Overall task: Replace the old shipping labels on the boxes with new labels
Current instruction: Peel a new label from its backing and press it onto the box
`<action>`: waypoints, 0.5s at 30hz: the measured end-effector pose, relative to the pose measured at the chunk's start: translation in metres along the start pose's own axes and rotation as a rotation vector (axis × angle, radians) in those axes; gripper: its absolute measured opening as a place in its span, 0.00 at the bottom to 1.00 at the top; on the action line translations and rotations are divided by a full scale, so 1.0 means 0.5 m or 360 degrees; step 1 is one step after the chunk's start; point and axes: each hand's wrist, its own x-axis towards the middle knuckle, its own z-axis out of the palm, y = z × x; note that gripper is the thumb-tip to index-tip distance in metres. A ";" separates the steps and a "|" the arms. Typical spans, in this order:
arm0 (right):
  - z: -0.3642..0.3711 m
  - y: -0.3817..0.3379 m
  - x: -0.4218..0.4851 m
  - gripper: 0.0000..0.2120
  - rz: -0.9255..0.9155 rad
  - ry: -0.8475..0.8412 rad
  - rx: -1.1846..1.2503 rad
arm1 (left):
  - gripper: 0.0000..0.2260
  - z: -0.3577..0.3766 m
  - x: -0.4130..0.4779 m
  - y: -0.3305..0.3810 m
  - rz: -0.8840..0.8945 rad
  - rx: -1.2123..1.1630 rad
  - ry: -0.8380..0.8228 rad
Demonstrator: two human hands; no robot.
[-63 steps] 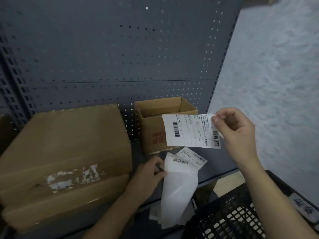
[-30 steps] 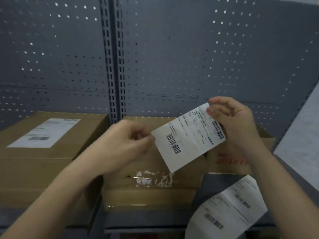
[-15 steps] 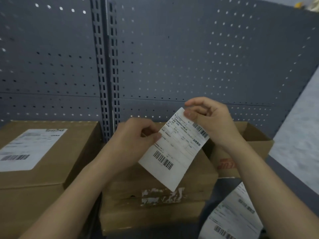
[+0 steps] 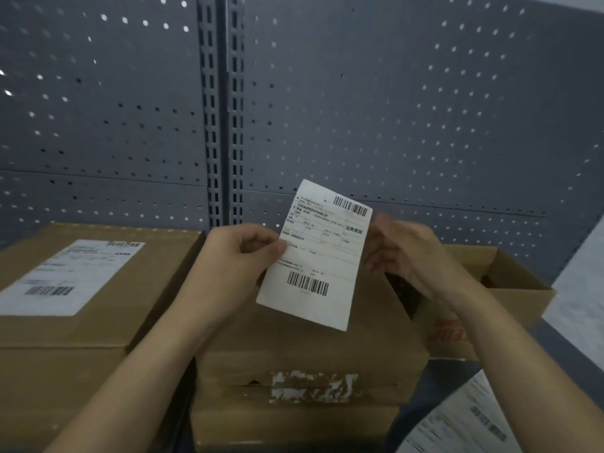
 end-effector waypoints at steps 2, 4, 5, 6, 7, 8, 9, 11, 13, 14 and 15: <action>0.002 0.007 -0.006 0.15 0.0049 -0.0105 -0.0104 | 0.05 0.002 0.001 -0.005 -0.0043 -0.0062 0.0018; 0.007 0.007 -0.011 0.15 0.0099 -0.0161 -0.0109 | 0.05 0.007 0.000 -0.011 -0.0113 -0.0144 0.0010; 0.010 0.005 -0.013 0.16 0.0127 -0.0179 -0.0081 | 0.04 0.009 0.000 -0.014 -0.0144 -0.0180 0.0003; 0.013 0.003 -0.013 0.15 0.0151 -0.0181 -0.0065 | 0.04 0.011 -0.001 -0.017 -0.0170 -0.0215 -0.0005; 0.016 0.001 -0.014 0.15 0.0168 -0.0171 -0.0068 | 0.05 0.012 -0.002 -0.019 -0.0187 -0.0245 -0.0016; 0.017 0.000 -0.014 0.14 0.0177 -0.0154 -0.0079 | 0.05 0.013 -0.003 -0.020 -0.0199 -0.0267 -0.0029; 0.018 0.000 -0.015 0.13 0.0183 -0.0134 -0.0082 | 0.05 0.014 -0.003 -0.022 -0.0205 -0.0275 -0.0043; 0.019 0.000 -0.017 0.13 0.0181 -0.0108 -0.0068 | 0.05 0.013 -0.003 -0.023 -0.0210 -0.0268 -0.0056; 0.019 -0.002 -0.019 0.14 0.0165 -0.0096 -0.0059 | 0.04 0.012 -0.003 -0.023 -0.0216 -0.0262 -0.0058; 0.019 -0.002 -0.020 0.14 0.0155 -0.0090 -0.0058 | 0.04 0.011 -0.003 -0.023 -0.0216 -0.0260 -0.0060; 0.019 -0.003 -0.021 0.14 0.0151 -0.0083 -0.0056 | 0.04 0.010 -0.004 -0.023 -0.0215 -0.0257 -0.0063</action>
